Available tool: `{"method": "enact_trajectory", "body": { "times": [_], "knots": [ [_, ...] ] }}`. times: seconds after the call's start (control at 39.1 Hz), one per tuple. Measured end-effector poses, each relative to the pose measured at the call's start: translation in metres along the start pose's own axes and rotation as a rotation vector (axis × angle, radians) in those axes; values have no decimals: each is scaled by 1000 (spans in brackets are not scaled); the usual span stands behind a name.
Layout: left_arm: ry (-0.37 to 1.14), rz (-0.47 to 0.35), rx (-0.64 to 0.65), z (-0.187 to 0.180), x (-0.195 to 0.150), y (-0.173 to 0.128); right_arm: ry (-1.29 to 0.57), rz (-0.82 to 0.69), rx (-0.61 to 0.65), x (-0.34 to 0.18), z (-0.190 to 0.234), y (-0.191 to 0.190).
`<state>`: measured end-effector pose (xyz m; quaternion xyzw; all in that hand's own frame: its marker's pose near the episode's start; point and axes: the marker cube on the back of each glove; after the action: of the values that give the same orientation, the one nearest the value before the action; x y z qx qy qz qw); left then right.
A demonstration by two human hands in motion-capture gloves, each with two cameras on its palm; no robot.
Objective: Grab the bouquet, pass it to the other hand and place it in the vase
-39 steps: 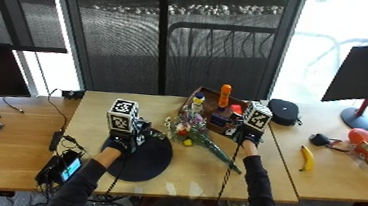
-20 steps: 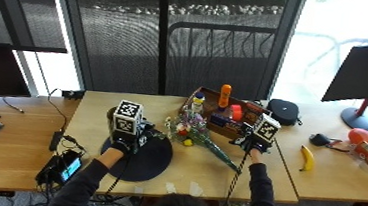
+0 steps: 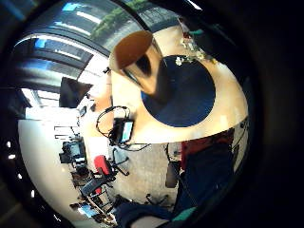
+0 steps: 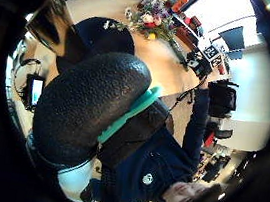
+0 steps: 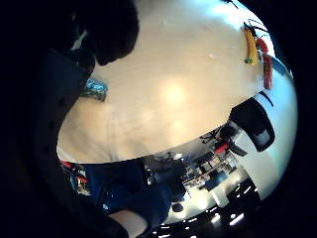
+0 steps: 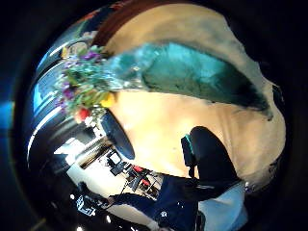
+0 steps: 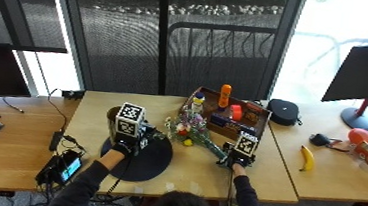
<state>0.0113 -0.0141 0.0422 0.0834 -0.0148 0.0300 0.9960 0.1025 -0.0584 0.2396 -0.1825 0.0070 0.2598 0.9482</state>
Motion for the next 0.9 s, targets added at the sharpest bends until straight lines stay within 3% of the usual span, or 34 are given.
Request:
{"method": "enact_trajectory", "body": {
  "times": [0.13,0.28,0.51,0.67,0.9],
  "knots": [
    [-6,-11,0,3,-4,1,26,-28,129,-13,17,-9],
    [-13,-11,18,3,-5,5,91,-34,195,-16,24,-9],
    [-33,-17,-8,15,-3,3,139,-55,164,-26,29,9],
    [-46,-6,-3,15,2,5,197,14,168,-27,31,16],
    [-70,-17,-15,17,4,1,117,76,369,-25,37,7]
  ]
}}
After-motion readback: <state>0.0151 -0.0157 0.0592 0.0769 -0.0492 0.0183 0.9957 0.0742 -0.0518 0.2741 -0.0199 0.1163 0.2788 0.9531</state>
